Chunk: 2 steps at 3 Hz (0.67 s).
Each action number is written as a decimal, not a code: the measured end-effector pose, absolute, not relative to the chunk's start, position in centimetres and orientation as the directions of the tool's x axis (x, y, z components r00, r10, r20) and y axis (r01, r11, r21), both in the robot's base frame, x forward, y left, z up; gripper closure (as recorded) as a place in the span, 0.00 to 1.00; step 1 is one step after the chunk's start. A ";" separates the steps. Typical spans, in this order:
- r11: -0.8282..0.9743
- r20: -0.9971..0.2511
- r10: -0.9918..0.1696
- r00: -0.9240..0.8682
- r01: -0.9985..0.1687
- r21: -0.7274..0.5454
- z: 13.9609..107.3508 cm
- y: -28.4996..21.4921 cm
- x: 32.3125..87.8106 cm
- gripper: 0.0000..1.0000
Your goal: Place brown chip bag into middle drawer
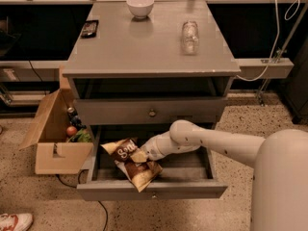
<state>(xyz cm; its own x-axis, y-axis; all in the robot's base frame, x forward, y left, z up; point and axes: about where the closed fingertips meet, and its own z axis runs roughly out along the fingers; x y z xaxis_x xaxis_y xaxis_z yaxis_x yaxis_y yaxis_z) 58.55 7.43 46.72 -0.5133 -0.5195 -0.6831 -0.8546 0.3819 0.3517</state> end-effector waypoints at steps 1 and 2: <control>0.430 -0.692 -0.478 -0.540 -0.831 0.352 46.8 6.1 59.8 0.19; 0.455 -0.700 -0.454 -0.552 -0.819 0.350 47.0 5.2 60.4 0.00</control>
Offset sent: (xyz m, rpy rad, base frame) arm 0.0291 -0.0384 0.0073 0.0277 -0.0236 -0.1437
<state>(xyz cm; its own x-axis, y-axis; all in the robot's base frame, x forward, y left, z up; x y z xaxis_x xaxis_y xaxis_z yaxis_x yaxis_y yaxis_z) 60.45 5.21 47.05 -0.5515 -0.4542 -0.6996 -0.8188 0.4552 0.3499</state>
